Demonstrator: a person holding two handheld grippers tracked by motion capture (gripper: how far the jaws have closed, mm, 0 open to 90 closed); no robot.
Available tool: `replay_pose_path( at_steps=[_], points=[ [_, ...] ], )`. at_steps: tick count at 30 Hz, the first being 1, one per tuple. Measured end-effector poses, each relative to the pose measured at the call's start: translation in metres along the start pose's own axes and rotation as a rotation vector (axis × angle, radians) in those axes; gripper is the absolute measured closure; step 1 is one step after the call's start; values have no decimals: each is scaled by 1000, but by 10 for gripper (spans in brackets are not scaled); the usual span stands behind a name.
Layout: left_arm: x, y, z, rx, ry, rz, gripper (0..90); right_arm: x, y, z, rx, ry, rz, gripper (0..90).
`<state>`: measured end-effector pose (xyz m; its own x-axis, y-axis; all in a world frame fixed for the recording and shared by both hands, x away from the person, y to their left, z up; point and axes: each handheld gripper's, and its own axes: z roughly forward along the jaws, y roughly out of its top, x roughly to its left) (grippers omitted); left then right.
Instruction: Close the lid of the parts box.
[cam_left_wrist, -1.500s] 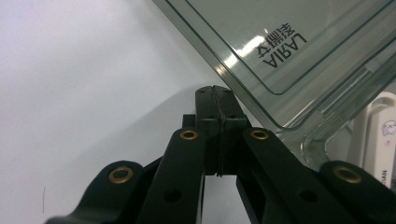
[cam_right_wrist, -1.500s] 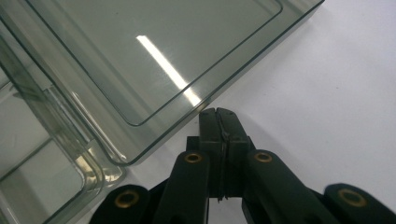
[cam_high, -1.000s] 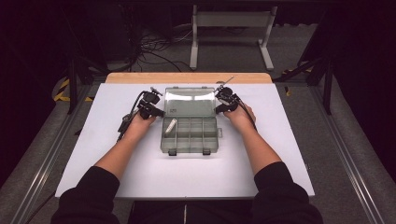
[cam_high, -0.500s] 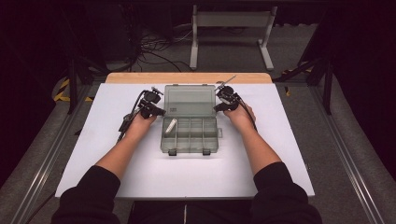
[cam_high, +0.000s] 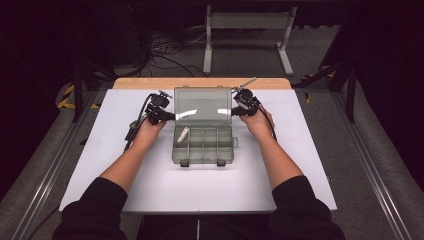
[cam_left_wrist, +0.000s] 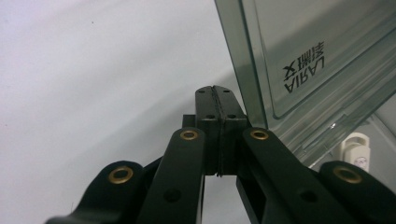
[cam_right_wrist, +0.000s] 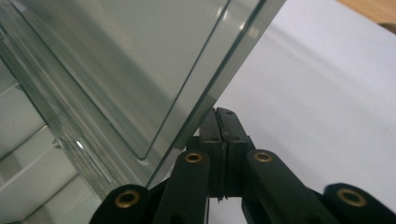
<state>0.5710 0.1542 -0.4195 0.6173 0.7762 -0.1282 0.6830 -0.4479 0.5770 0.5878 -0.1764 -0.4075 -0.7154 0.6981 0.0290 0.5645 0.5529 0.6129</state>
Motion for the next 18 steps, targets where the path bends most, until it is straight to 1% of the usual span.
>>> replay_pose_path(
  at_steps=[3, 4, 8, 13, 15, 18],
  points=[
    [1, 0, -5, -24, -12, -9, 899, 1, 1, -5, -13, -2, -1, 898],
    [1, 0, -5, -24, -12, -9, 899, 2, 1, -6, -16, -3, -1, 898],
    [-1, 1, -11, -48, -12, 3, 899, 2, 1, -10, -26, -5, -5, 898],
    [-3, 2, -13, -56, -9, 22, 899, 1, 1, -13, -46, 0, -13, 898],
    [-4, 2, -14, -62, 0, 26, 899, 2, 1, -13, -47, -2, -13, 898],
    [-4, 2, -15, -70, -5, 25, 899, 3, 2, -15, -57, -4, -19, 898]
  ],
)
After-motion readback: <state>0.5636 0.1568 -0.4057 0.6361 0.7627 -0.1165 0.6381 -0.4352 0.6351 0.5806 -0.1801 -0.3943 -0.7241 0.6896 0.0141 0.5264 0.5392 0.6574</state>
